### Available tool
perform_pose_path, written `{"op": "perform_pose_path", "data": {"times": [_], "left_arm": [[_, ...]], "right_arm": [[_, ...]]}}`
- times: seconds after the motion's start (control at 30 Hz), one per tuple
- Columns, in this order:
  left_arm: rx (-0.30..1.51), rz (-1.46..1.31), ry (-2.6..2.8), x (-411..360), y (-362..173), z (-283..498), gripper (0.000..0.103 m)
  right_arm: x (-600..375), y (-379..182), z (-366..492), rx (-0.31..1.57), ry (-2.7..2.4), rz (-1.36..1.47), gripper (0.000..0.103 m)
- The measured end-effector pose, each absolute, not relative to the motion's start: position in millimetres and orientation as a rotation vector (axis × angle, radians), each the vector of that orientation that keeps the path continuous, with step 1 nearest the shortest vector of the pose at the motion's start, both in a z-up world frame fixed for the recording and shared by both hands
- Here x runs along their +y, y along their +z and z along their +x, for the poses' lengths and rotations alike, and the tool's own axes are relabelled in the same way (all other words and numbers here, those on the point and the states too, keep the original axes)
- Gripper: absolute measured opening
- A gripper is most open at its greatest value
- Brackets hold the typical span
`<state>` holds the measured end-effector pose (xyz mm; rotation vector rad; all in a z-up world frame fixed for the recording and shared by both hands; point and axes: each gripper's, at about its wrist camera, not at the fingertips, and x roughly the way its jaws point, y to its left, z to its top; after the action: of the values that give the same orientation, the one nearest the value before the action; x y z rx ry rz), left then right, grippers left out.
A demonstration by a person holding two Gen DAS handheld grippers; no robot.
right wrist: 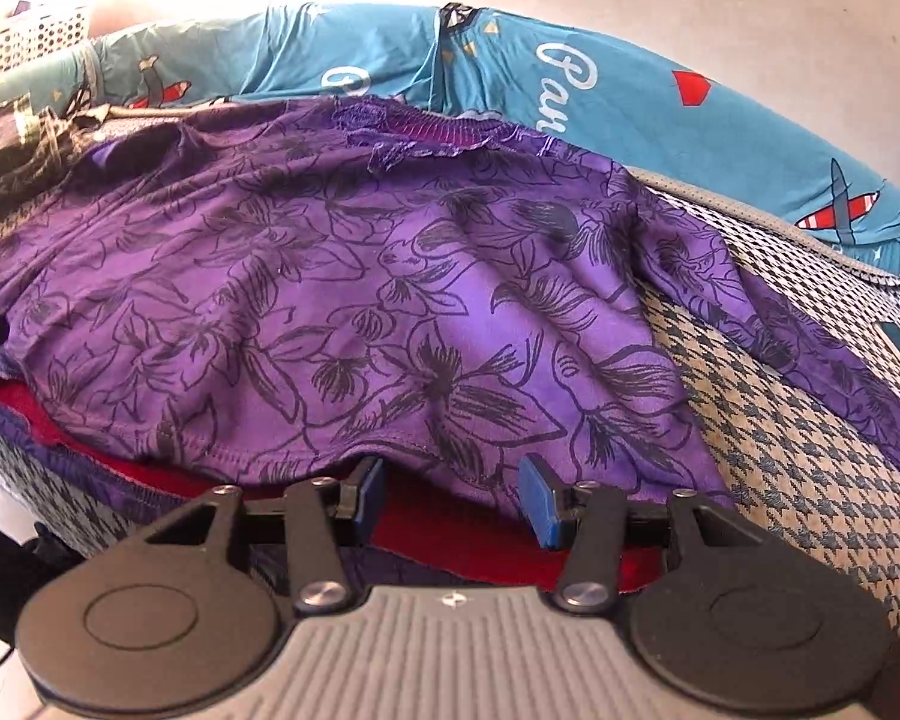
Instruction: Fold clothes
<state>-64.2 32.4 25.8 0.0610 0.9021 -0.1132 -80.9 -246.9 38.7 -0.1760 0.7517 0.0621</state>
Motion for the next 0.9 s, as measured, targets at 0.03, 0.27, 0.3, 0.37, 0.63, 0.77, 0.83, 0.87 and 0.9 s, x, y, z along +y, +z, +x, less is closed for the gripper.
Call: {"op": "perform_pose_path", "data": {"times": [0.03, 0.27, 0.3, 0.37, 0.63, 0.77, 0.83, 0.87, 0.9], "left_arm": [[0.906, 0.087, -0.109, 30.2, 24.0, -65.4, 0.103], [0.968, 0.120, -0.023, 35.7, 9.3, -61.4, 0.103], [0.976, 0.116, -0.008, 38.4, 7.5, -59.4, 0.103], [1.003, 0.114, 0.030, 42.1, 3.3, -55.3, 0.103], [1.021, 0.080, 0.189, 55.3, 2.2, -51.8, 0.103], [1.017, 0.079, 0.249, 57.3, -1.0, -53.5, 0.103], [0.982, 0.053, 0.305, 62.0, 1.7, -55.8, 0.103], [0.959, 0.040, 0.341, 65.2, 3.8, -57.0, 0.103], [0.936, 0.018, 0.374, 69.8, 6.9, -58.5, 0.103]], "right_arm": [[-247.7, 40.1, -79.3, 0.747, 0.053, -0.159, 0.047], [-249.6, 48.7, -72.6, 0.715, 0.012, -0.086, 0.047], [-250.4, 49.4, -72.1, 0.716, 0.008, -0.079, 0.047], [-251.5, 50.8, -71.0, 0.725, 0.008, -0.068, 0.047], [-236.2, 44.2, -86.9, 0.776, 0.221, -0.055, 0.047], [-214.5, 32.5, -96.0, 0.767, 0.301, -0.154, 0.047], [-205.7, 29.4, -98.9, 0.756, 0.303, -0.203, 0.047], [-204.0, 28.5, -98.8, 0.756, 0.313, -0.204, 0.047], [-202.8, 28.0, -98.4, 0.756, 0.324, -0.201, 0.047]]}}
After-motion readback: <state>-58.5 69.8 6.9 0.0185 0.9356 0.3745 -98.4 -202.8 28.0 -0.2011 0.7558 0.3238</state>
